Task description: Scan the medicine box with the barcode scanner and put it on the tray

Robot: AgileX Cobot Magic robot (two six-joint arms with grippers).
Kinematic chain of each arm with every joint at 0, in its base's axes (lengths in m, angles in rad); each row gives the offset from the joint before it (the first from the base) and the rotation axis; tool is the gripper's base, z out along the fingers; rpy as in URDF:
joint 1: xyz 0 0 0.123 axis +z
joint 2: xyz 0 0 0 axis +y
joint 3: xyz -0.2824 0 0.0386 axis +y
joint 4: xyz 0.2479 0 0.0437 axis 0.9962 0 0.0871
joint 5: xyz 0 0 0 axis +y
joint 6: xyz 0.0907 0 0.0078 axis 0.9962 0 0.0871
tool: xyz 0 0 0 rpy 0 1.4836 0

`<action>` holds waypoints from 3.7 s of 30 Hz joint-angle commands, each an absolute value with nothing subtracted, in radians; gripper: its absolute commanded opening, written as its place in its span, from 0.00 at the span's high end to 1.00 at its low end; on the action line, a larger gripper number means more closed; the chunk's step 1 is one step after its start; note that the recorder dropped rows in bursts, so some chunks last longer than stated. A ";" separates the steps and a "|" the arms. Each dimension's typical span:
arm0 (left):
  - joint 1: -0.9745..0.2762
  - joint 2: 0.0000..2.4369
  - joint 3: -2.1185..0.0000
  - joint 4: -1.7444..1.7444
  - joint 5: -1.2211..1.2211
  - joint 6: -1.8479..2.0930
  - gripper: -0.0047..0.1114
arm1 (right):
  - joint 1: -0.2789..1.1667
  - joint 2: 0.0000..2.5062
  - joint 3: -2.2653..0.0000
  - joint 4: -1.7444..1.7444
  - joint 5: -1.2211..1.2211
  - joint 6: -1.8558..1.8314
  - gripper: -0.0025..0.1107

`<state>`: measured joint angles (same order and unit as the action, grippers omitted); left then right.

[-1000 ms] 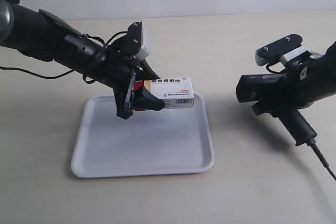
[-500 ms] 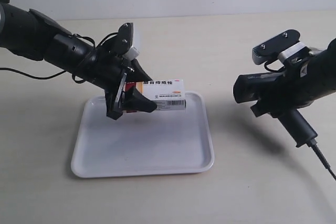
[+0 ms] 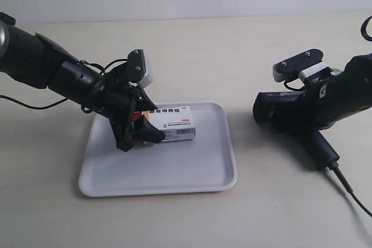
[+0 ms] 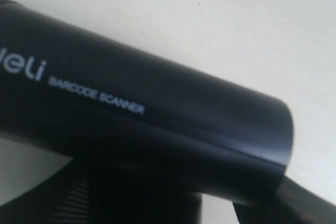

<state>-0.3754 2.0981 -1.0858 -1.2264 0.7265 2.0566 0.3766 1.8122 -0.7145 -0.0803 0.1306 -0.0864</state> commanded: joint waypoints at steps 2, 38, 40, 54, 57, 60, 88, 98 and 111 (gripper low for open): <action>-0.381 2.154 -1.081 -1.233 0.690 2.063 0.42 | 0.377 1.814 -0.715 -0.077 0.117 -0.079 0.59; -0.205 1.320 -0.936 -1.025 1.067 1.373 0.20 | 0.377 0.785 -0.715 0.072 0.173 -0.014 0.97; -0.205 1.320 -0.931 -1.032 1.074 1.366 0.41 | 0.377 0.785 -0.715 0.072 0.169 -0.014 0.98; -0.205 0.960 -0.596 -1.211 0.678 1.337 0.93 | 0.377 0.785 -0.715 0.072 0.169 -0.014 0.98; -0.205 0.789 -0.444 -1.248 0.455 1.321 0.93 | 0.377 0.785 -0.715 0.072 0.169 -0.014 0.98; -0.205 0.647 -0.340 -1.241 0.348 1.323 0.93 | 0.377 0.785 -0.715 0.072 0.169 -0.014 0.98; -0.095 0.041 0.000 -1.288 -0.354 1.222 0.94 | 0.377 0.785 -0.715 0.072 0.169 -0.017 0.98; -0.060 0.036 0.000 -1.744 -0.168 1.725 0.94 | 0.377 0.785 -0.715 0.072 0.148 -0.016 0.98; -0.058 0.034 0.000 -1.141 -0.111 1.180 0.94 | 0.377 0.785 -0.715 0.074 0.146 -0.016 0.98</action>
<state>-0.0621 0.0412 -0.0004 -1.4610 -0.1264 1.4920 0.3766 0.7894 -0.7145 0.0732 0.1600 -0.0144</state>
